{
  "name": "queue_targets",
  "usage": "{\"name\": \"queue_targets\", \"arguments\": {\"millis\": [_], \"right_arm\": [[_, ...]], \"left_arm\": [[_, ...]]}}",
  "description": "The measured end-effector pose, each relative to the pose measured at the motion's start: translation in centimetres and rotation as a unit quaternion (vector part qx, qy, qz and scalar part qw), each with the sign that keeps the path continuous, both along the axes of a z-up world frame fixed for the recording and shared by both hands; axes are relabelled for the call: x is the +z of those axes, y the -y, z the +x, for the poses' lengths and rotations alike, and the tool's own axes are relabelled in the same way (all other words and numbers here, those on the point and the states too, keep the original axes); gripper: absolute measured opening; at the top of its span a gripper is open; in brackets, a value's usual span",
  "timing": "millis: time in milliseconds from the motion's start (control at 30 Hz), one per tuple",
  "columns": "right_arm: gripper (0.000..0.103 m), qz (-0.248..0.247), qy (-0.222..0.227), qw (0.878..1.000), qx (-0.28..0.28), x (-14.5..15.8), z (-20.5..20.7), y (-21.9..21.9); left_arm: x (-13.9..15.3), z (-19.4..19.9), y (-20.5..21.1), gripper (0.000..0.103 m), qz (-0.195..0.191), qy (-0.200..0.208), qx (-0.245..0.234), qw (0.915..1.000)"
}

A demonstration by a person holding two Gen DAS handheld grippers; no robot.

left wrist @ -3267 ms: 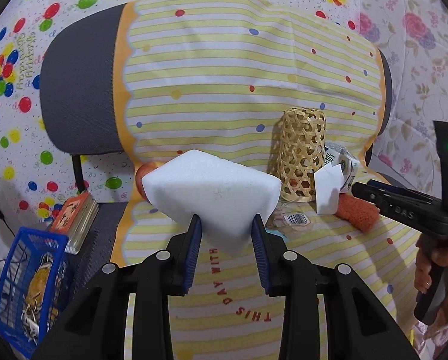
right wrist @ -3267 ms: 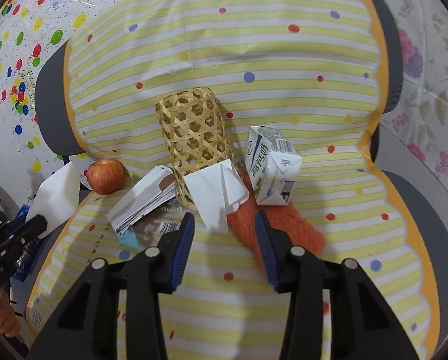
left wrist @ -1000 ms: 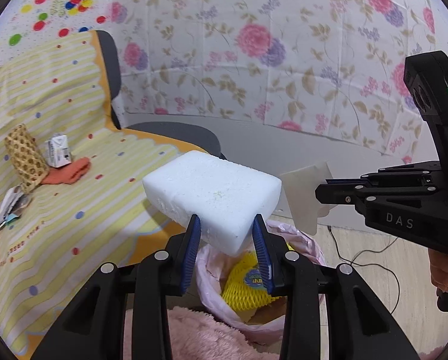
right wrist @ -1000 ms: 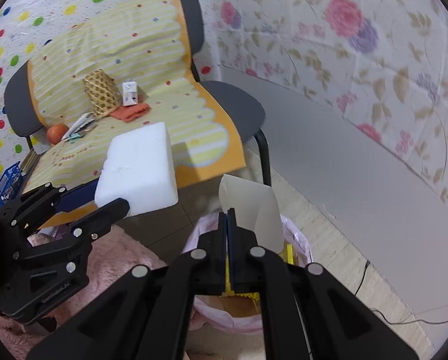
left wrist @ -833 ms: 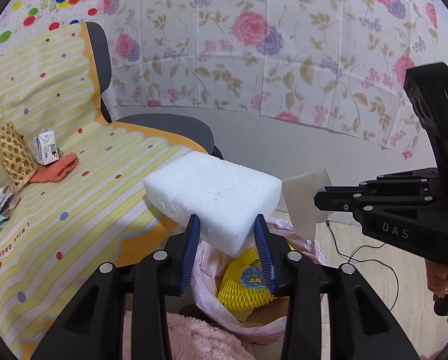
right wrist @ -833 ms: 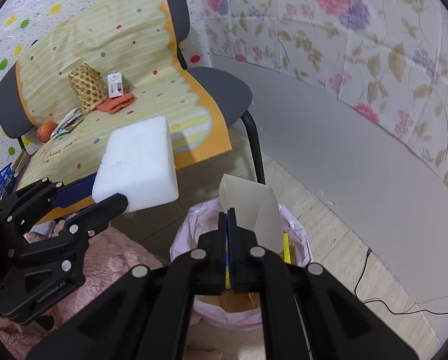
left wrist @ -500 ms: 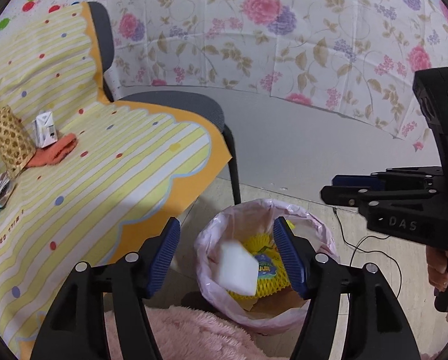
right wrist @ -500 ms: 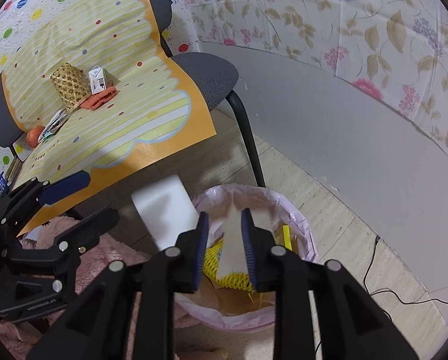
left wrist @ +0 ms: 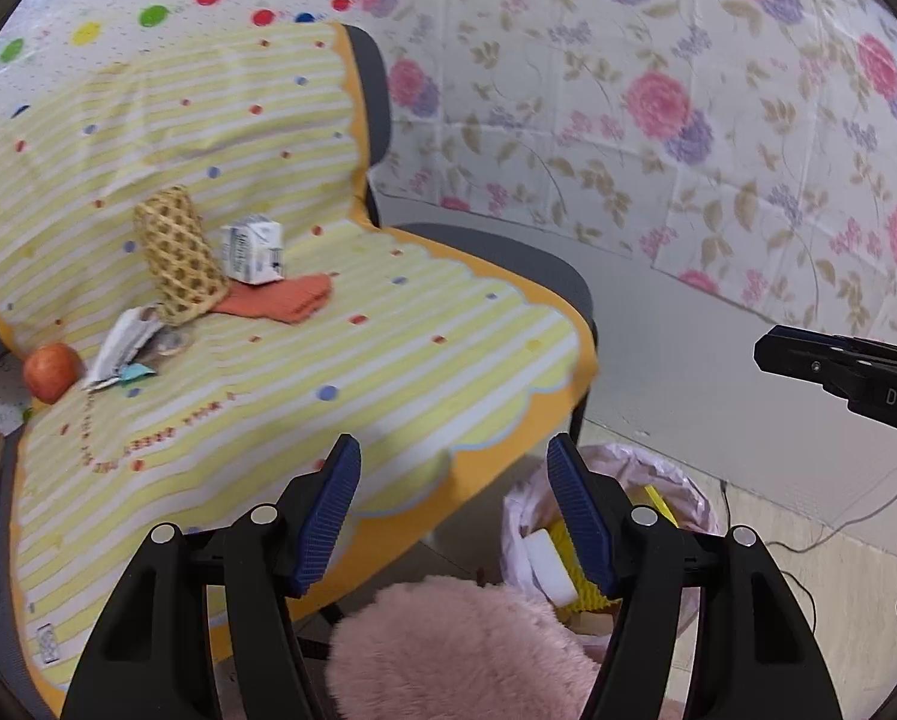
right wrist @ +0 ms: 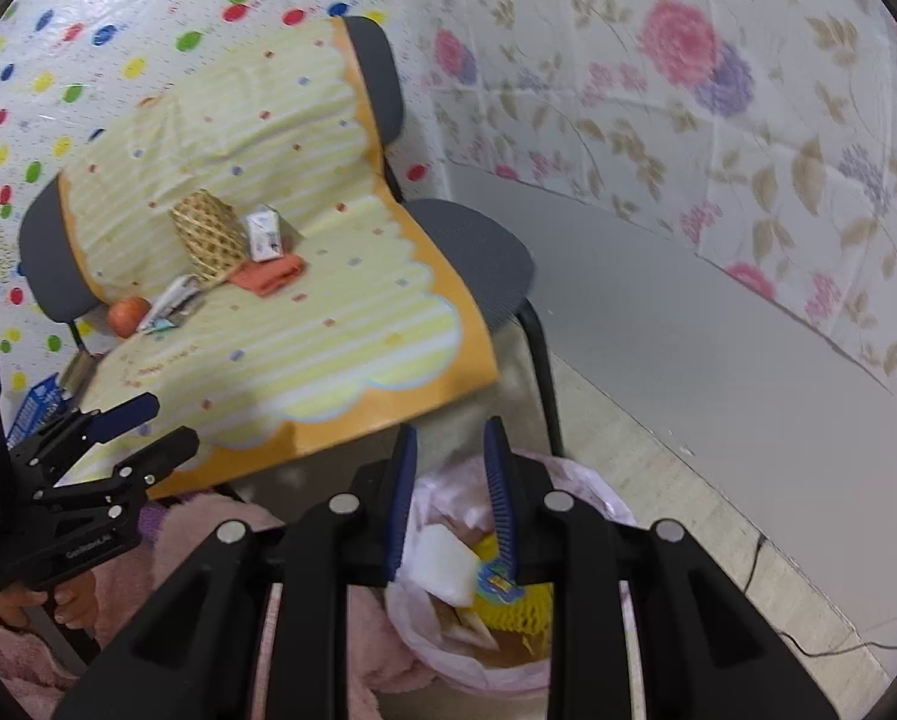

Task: Collect trash
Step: 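Move both tools back over the chair toward the remaining items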

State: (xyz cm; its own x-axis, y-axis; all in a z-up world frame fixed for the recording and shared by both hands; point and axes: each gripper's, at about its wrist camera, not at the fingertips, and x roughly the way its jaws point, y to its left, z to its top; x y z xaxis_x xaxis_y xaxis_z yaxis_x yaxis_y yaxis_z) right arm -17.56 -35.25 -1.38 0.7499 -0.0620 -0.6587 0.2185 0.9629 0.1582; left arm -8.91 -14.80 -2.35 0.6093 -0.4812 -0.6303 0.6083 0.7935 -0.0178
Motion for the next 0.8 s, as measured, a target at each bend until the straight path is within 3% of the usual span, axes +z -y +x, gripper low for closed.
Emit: {"name": "queue_targets", "arguments": {"millis": [300, 800], "right_arm": [[0.027, -0.039, 0.021, 0.996, 0.077, 2.4, 3.6, -5.9], [0.037, -0.036, 0.02, 0.985, 0.165, 2.2, 12.7, -11.9]], "left_arm": [[2.0, 2.4, -5.5, 0.066, -0.009, 0.006, 0.094, 0.9955], [1.9, 8.5, -15.4, 0.07, -0.004, -0.004, 0.243, 0.9701]]}}
